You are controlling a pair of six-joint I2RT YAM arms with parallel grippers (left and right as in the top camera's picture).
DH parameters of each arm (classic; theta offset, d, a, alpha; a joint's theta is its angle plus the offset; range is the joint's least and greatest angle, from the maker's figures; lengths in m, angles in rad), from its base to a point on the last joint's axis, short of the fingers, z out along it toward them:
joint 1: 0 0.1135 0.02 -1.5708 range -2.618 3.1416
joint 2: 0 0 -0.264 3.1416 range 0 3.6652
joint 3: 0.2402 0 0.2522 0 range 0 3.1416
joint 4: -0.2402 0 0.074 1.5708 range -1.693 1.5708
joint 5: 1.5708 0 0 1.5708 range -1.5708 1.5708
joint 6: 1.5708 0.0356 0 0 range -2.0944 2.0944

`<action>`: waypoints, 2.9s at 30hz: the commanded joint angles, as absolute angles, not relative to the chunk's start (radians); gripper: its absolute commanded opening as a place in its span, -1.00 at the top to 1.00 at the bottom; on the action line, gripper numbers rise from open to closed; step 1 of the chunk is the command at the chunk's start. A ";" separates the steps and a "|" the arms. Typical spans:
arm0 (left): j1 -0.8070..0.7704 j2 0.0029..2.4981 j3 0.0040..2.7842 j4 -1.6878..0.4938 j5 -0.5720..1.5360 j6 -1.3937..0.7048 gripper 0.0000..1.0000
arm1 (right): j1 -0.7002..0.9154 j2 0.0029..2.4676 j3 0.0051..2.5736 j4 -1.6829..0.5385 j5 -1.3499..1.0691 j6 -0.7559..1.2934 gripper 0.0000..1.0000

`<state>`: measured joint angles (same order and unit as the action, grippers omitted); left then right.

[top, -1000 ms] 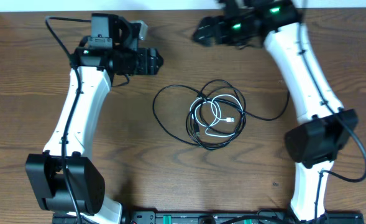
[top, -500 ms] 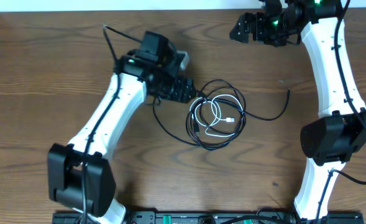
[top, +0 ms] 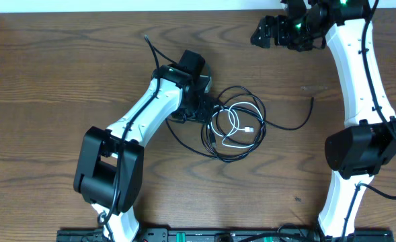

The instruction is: Untangle cables

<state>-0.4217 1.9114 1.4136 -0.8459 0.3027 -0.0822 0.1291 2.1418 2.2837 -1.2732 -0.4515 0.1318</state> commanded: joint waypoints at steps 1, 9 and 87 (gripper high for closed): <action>-0.423 1.943 1.411 -0.864 0.272 -0.092 -0.26 | 0.133 2.106 2.290 -1.276 -0.440 0.114 -0.99; -0.429 1.962 1.408 -0.859 0.279 -0.092 -0.25 | 0.133 2.106 2.290 -1.277 -0.421 0.114 -0.99; -0.318 1.578 1.607 -0.625 0.487 -0.146 0.85 | 0.206 2.106 2.289 -1.267 -0.538 0.001 -0.98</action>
